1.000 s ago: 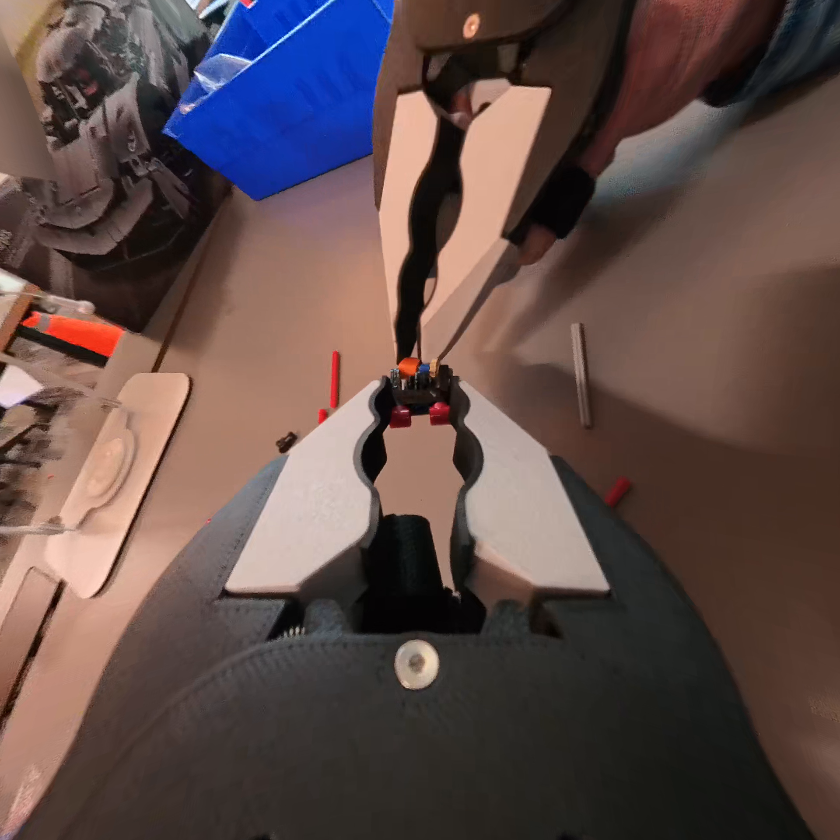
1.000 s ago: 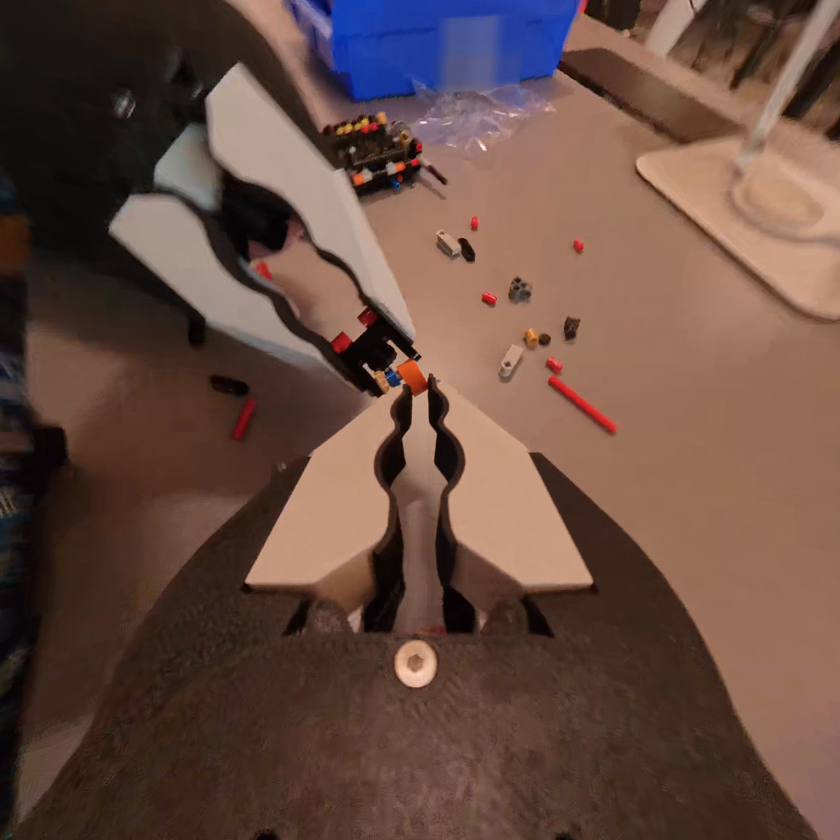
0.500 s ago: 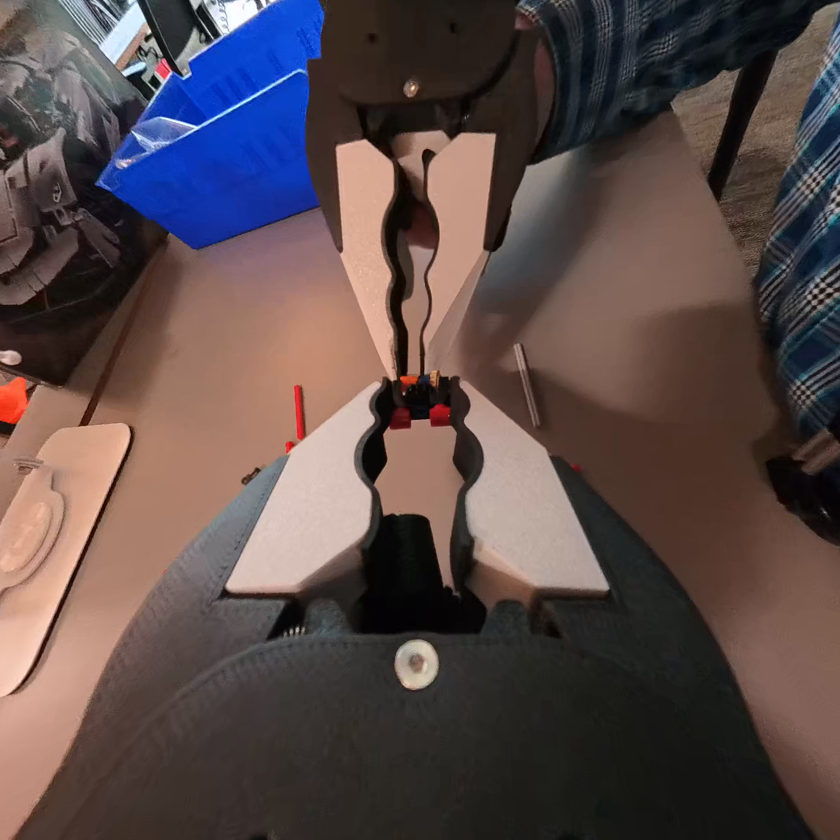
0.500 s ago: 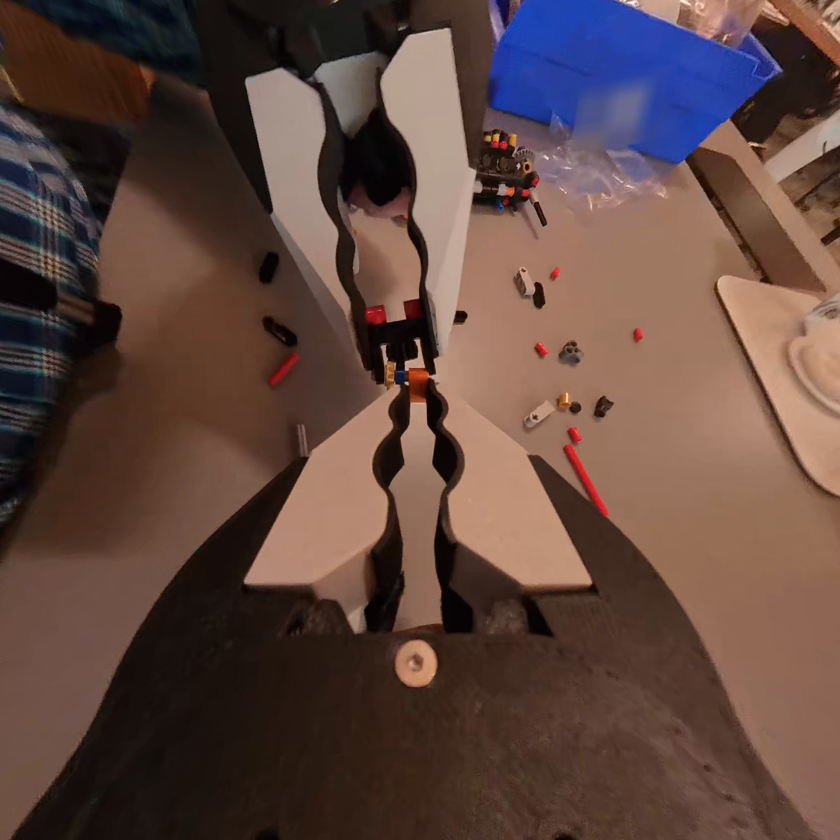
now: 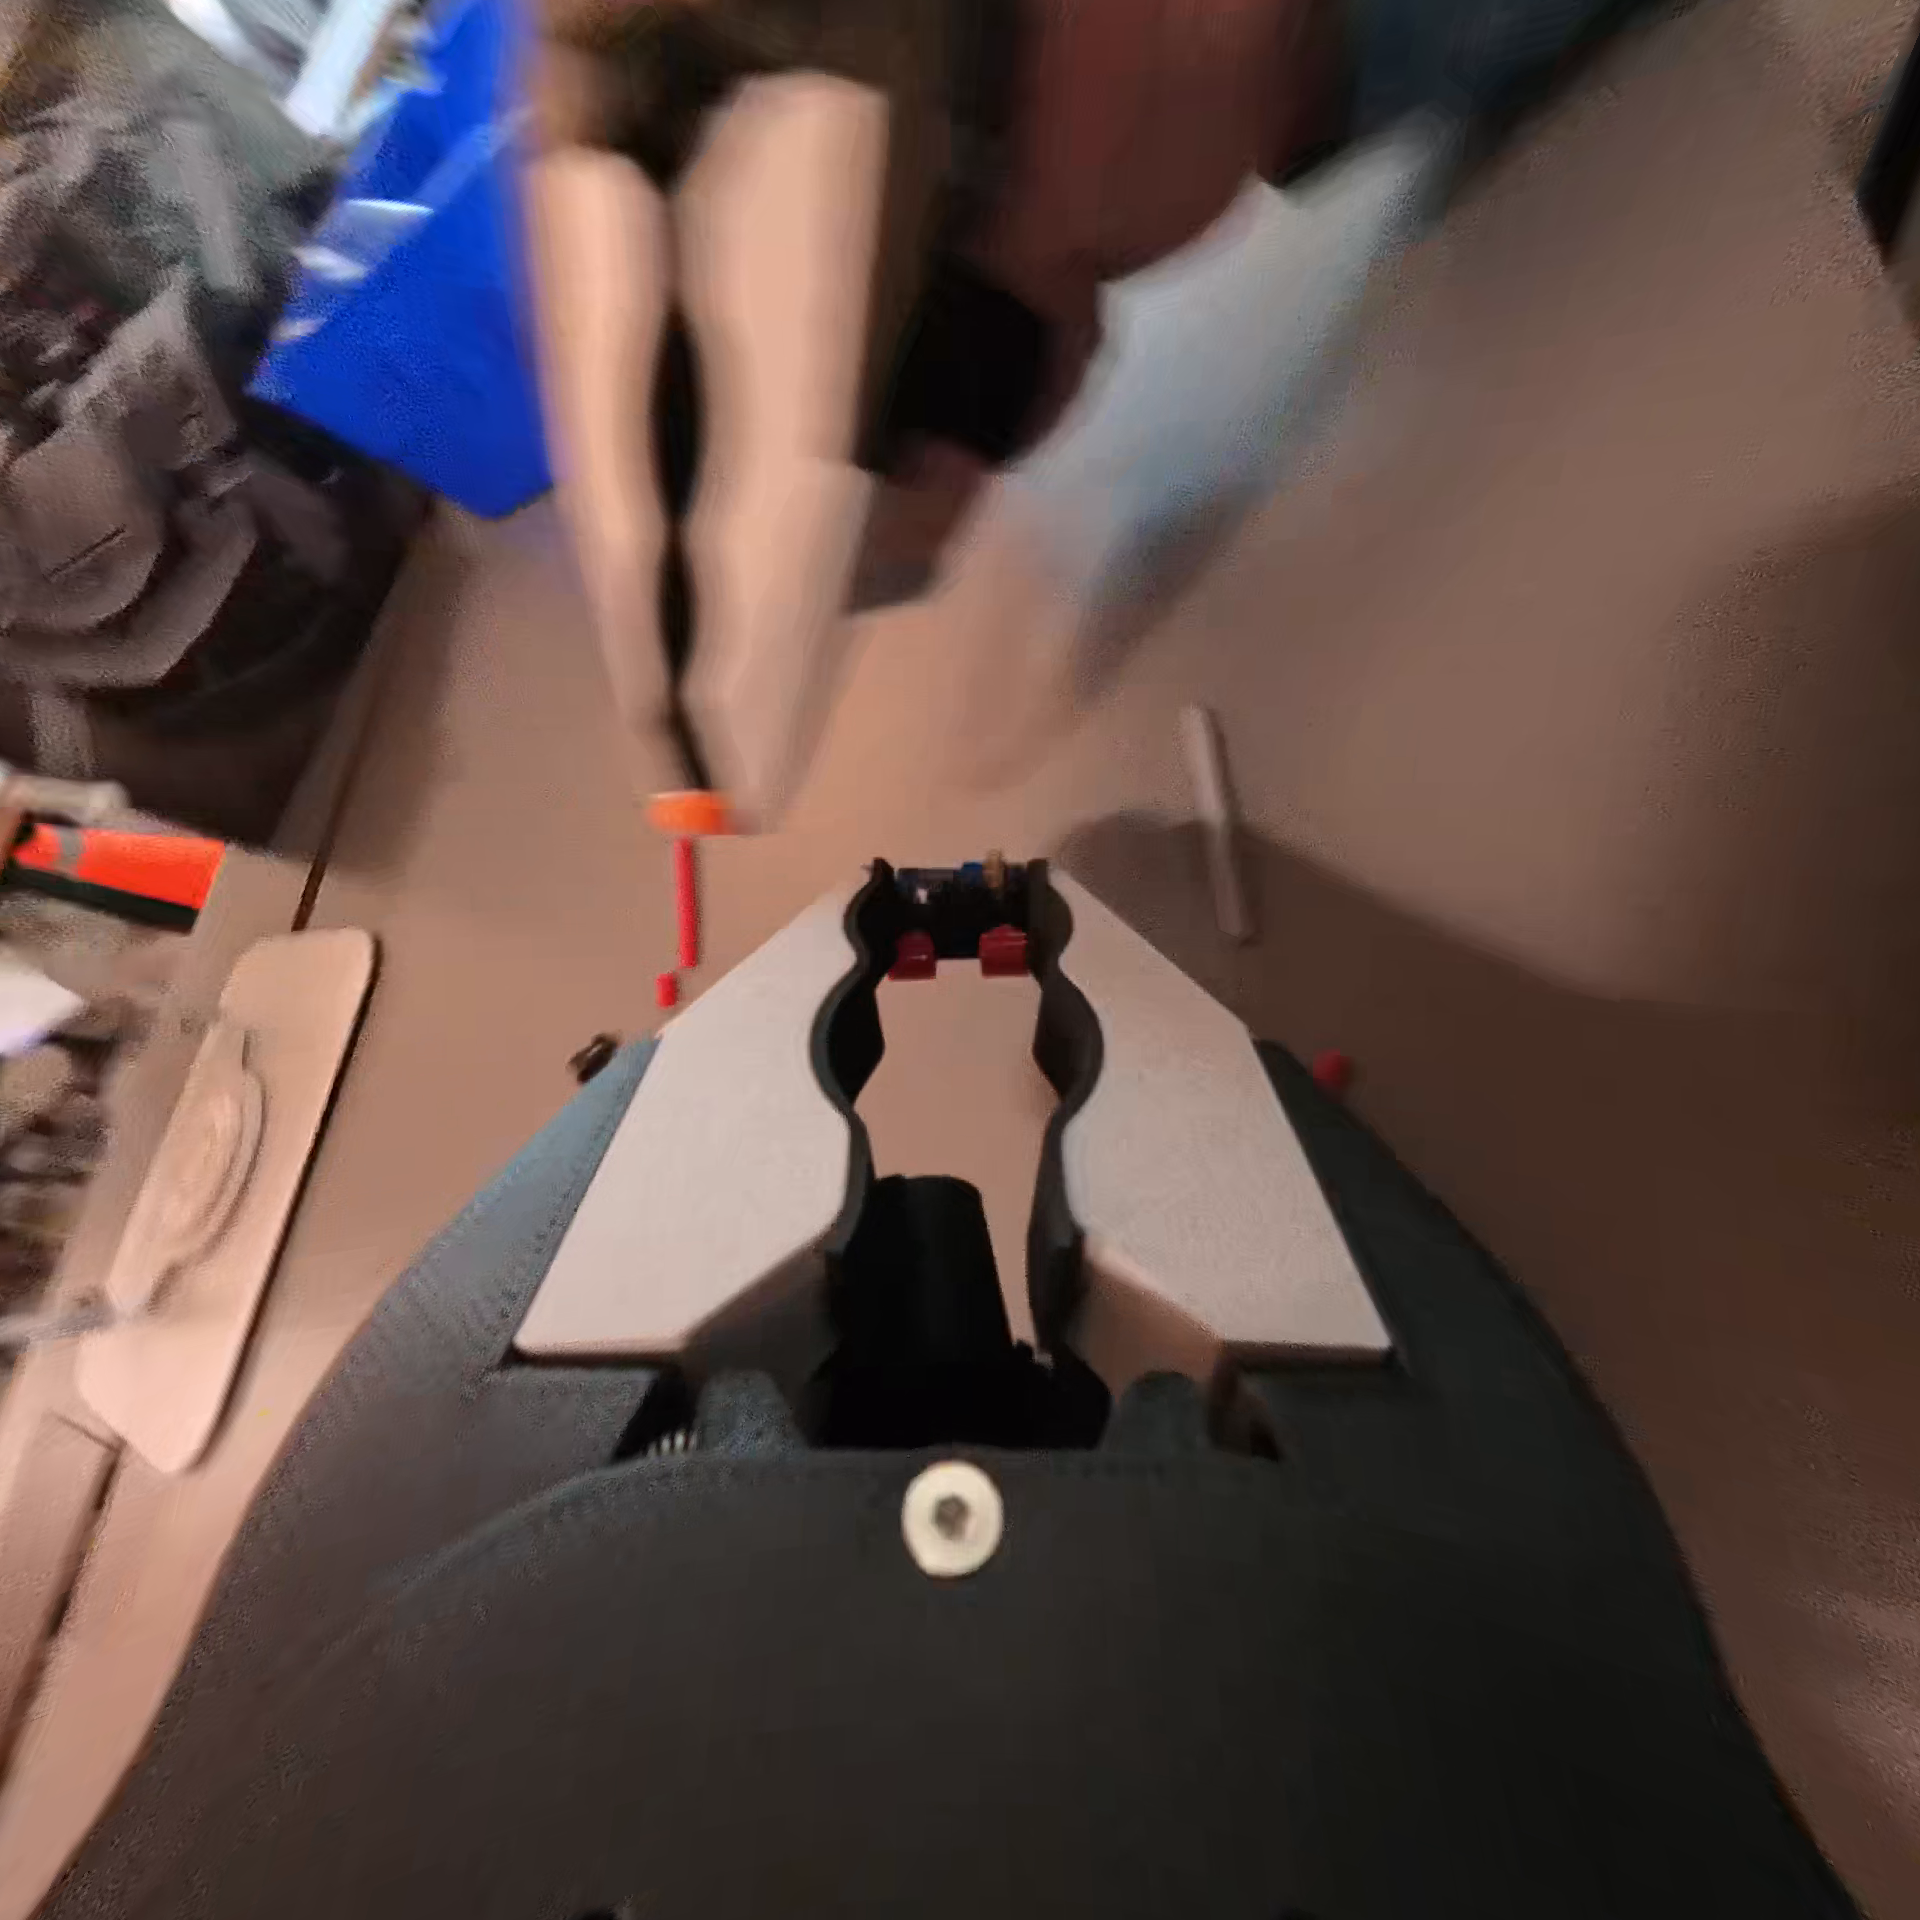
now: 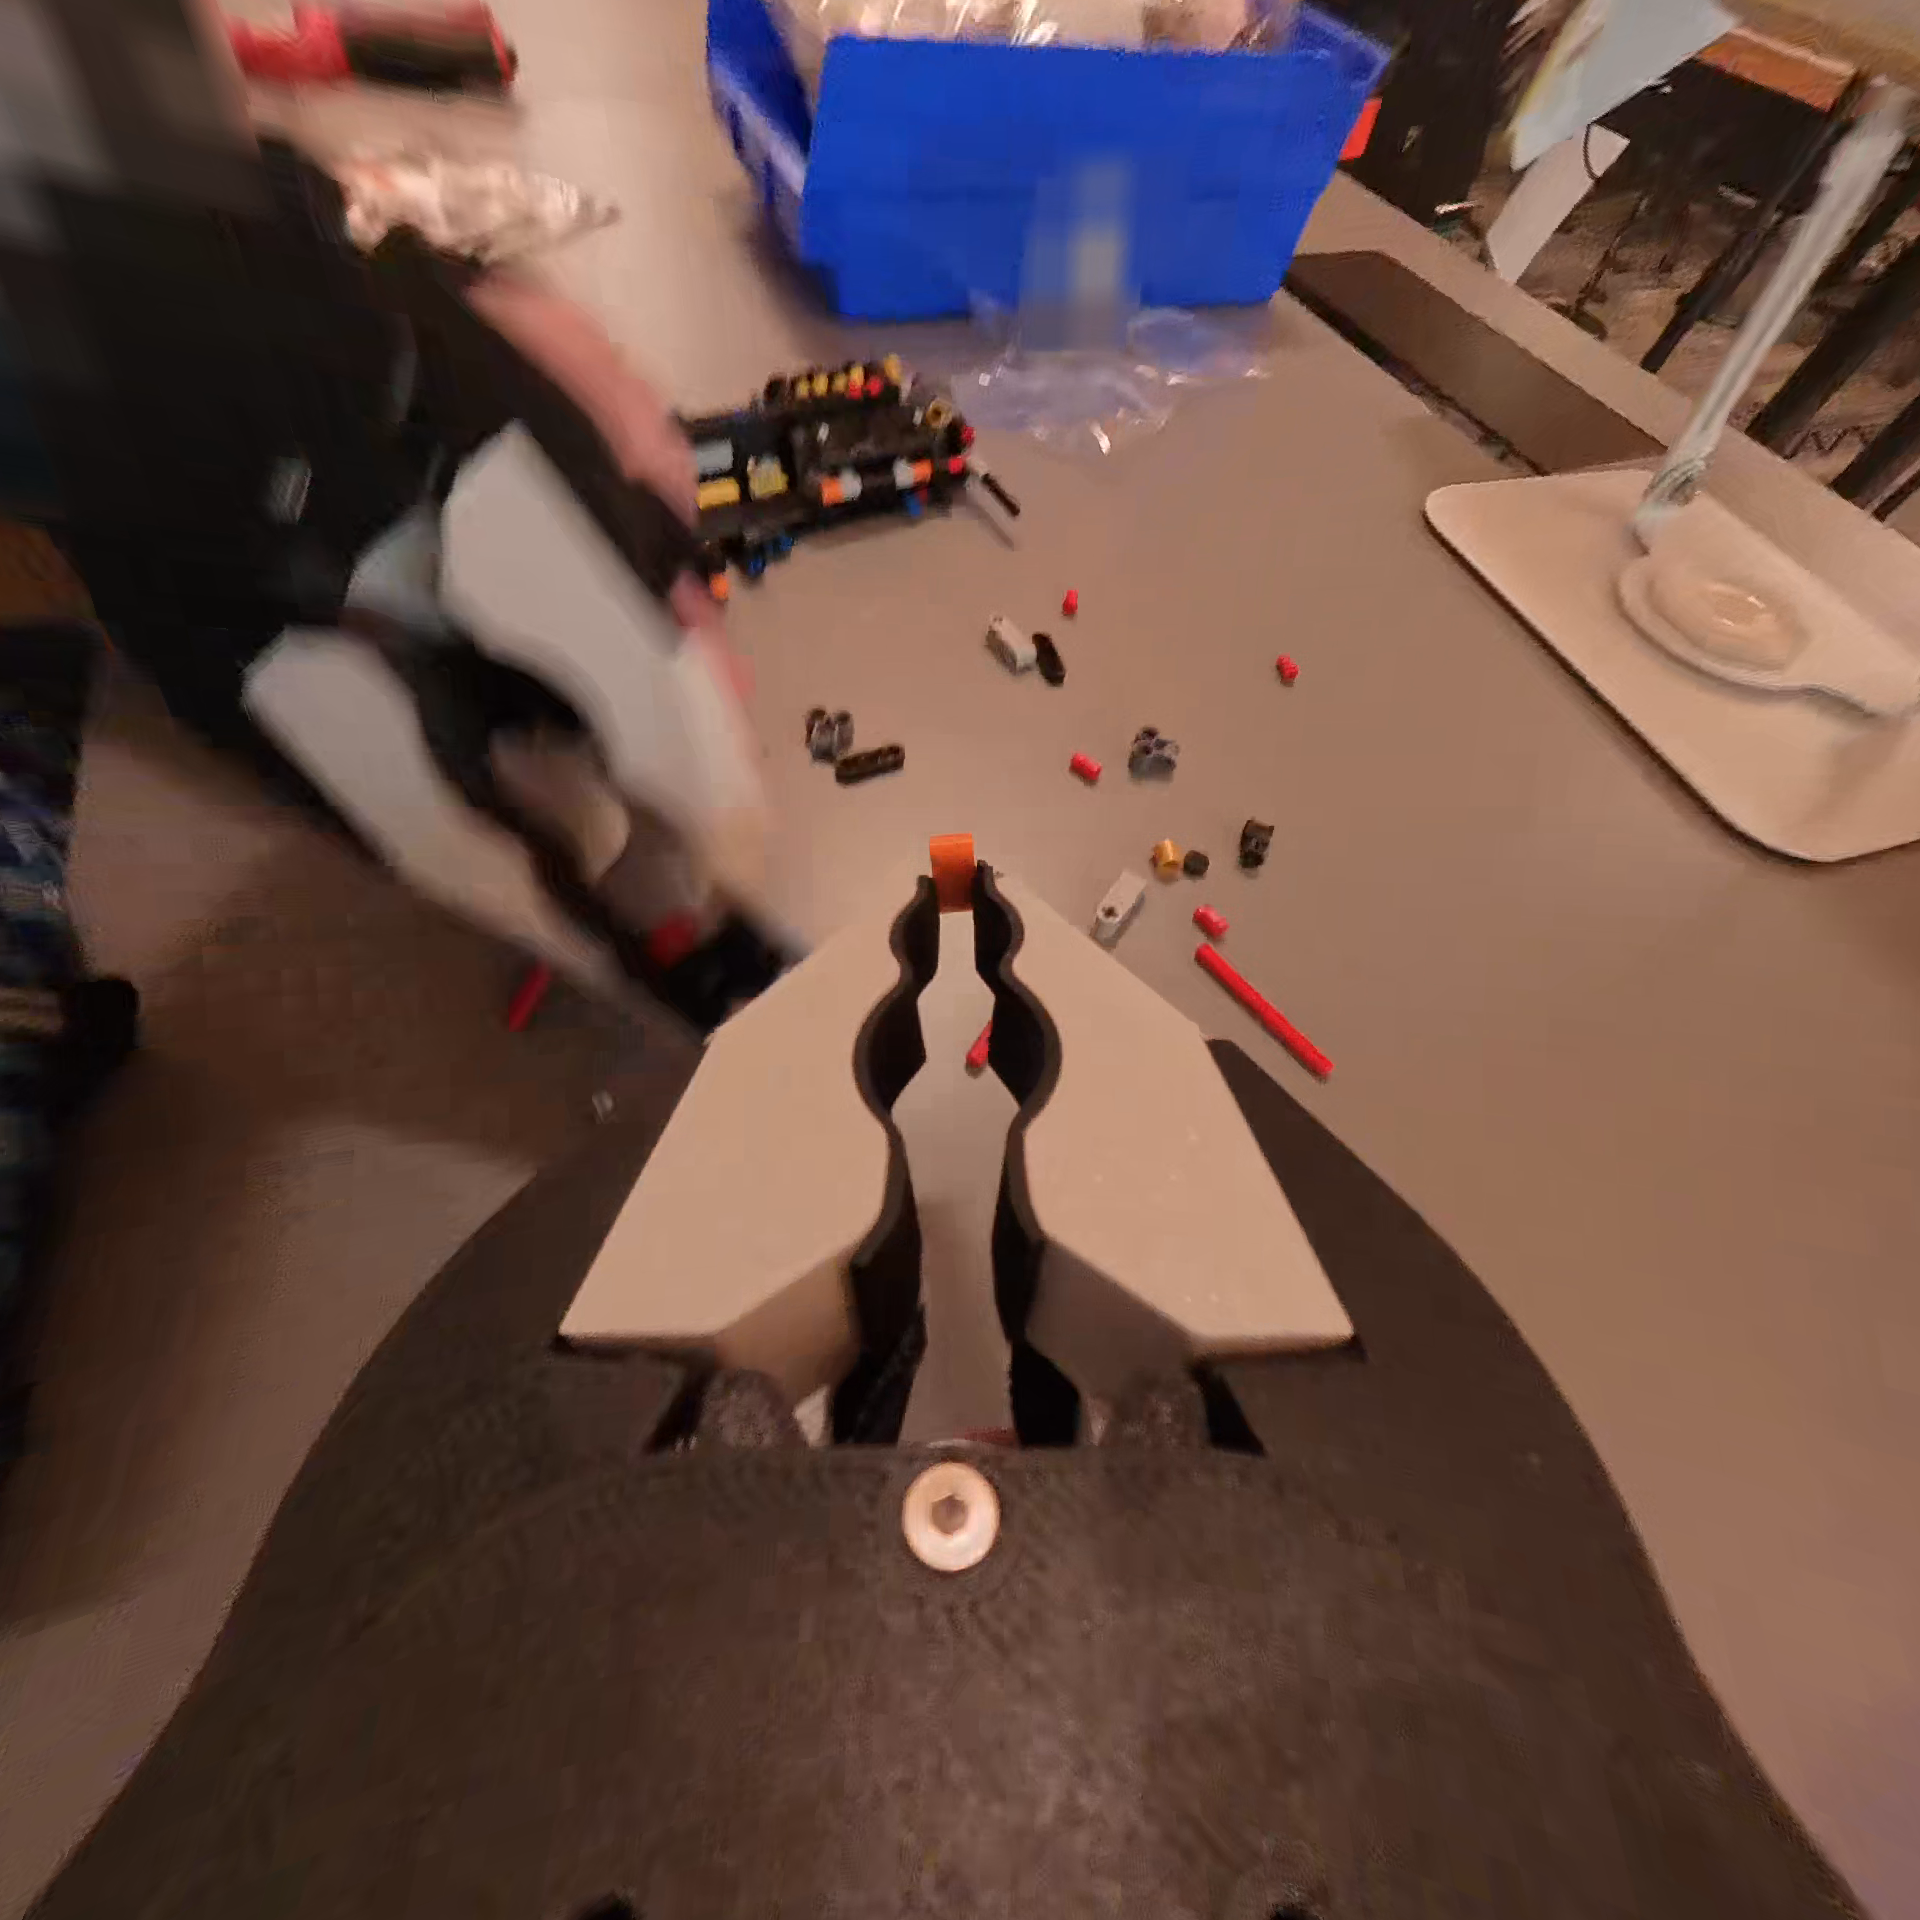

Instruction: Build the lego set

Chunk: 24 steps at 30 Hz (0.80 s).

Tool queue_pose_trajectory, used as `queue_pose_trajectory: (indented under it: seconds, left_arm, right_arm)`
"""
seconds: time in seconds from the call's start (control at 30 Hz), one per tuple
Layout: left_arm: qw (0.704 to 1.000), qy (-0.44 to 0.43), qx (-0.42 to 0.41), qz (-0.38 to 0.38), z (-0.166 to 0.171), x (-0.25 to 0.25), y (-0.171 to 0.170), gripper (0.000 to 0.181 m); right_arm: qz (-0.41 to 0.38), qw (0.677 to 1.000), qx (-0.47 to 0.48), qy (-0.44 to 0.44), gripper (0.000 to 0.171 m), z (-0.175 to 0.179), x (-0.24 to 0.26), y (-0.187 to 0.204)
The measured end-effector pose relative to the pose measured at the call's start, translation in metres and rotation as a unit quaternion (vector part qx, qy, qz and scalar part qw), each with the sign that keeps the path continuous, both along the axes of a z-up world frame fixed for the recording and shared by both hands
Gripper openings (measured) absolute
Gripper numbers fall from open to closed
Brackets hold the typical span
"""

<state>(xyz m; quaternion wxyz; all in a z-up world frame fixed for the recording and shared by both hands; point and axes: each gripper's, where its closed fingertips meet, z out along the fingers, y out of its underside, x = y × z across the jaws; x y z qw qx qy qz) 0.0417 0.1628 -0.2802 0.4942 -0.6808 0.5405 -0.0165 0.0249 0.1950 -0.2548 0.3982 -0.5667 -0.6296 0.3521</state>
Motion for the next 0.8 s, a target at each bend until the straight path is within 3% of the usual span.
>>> queue_pose_trajectory:
  seconds: [0.07,0.2,0.33,0.43,0.57,0.8]
  left_arm:
    - [1.0,-0.026,0.007,0.016,0.022,-0.013,0.006,0.024]
    - [0.999,-0.031,-0.019,0.028,0.01,-0.017,0.001,0.024]
    - [0.994,-0.09,-0.044,0.044,0.013,-0.02,0.001,0.025]
    - [0.993,-0.098,-0.047,0.044,0.011,-0.021,0.0,0.025]
    - [0.991,-0.118,-0.052,0.046,0.012,-0.022,0.0,0.025]
    - [0.976,-0.203,-0.078,0.024,0.032,-0.01,-0.004,0.024]
  right_arm:
    - [0.013,0.999,-0.022,-0.023,0.003,-0.013,0.003,-0.004]
    - [0.024,0.997,-0.014,-0.067,0.004,-0.022,0.017,-0.001]
    - [0.056,0.988,-0.006,-0.147,0.005,-0.05,0.032,-0.011]
    - [0.062,0.983,0.004,-0.175,0.017,-0.064,0.035,-0.015]
    - [0.059,0.986,-0.005,-0.157,0.027,-0.058,0.034,-0.014]
    - [0.084,0.996,-0.001,-0.038,0.028,-0.006,0.024,-0.034]
